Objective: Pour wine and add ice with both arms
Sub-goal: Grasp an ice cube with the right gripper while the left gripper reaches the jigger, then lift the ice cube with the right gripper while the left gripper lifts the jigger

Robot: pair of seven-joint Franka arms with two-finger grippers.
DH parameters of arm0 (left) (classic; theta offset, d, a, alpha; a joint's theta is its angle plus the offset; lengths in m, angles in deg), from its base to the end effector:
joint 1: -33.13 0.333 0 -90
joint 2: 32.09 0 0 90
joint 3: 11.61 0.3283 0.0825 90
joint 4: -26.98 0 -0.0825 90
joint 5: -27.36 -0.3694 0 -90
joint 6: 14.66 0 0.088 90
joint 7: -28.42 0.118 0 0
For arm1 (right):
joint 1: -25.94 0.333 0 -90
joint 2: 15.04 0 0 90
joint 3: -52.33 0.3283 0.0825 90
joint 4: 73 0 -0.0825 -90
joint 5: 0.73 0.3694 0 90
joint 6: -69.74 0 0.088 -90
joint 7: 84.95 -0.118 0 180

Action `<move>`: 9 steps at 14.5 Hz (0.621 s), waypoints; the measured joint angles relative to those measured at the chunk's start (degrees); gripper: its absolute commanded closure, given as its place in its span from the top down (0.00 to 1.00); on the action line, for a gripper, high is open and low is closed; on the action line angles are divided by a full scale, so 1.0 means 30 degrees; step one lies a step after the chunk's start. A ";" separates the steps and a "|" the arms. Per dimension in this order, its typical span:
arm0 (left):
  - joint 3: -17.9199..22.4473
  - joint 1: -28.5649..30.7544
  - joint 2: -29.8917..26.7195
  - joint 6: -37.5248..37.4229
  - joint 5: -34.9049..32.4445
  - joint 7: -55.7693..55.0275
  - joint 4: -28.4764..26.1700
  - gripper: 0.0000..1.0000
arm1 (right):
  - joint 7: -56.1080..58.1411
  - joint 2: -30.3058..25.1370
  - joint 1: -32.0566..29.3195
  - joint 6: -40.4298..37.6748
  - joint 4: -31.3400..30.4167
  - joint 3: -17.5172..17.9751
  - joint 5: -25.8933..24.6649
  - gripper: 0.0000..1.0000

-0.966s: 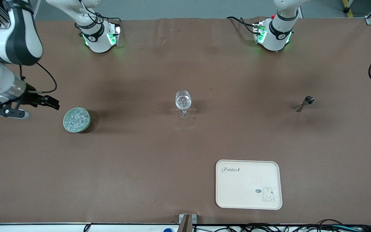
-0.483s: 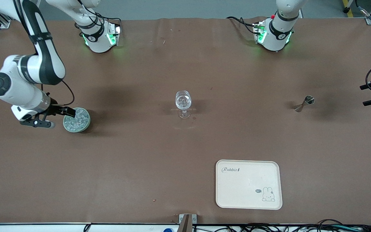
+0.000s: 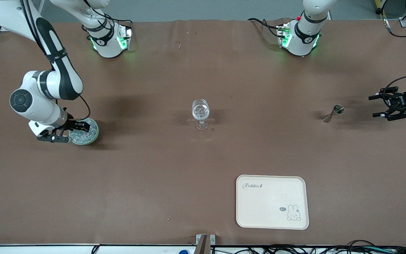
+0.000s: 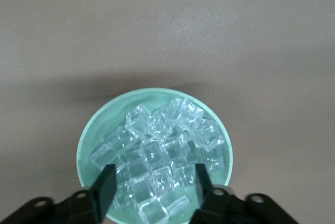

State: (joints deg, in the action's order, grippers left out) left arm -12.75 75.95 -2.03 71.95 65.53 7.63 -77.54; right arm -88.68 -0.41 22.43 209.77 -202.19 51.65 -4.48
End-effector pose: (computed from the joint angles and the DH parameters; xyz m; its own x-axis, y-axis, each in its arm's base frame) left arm 0.4585 0.3073 0.2505 0.2002 0.4966 -0.8446 0.9794 -0.1251 0.1586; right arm 0.5260 -0.0391 0.2568 0.9941 -0.0876 -0.0644 -0.0847 -0.9953 0.0459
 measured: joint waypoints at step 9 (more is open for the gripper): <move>0.0320 -0.0101 0.0959 0.0680 0.2150 -0.0071 -0.1331 1.00 | 0.0014 0.0352 -0.0037 0.0301 -0.0269 -0.0113 -0.0027 0.49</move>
State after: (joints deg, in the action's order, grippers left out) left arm -11.79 75.65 0.84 73.99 71.99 7.41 -81.53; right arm -88.64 0.64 22.32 210.67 -203.00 51.31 -4.56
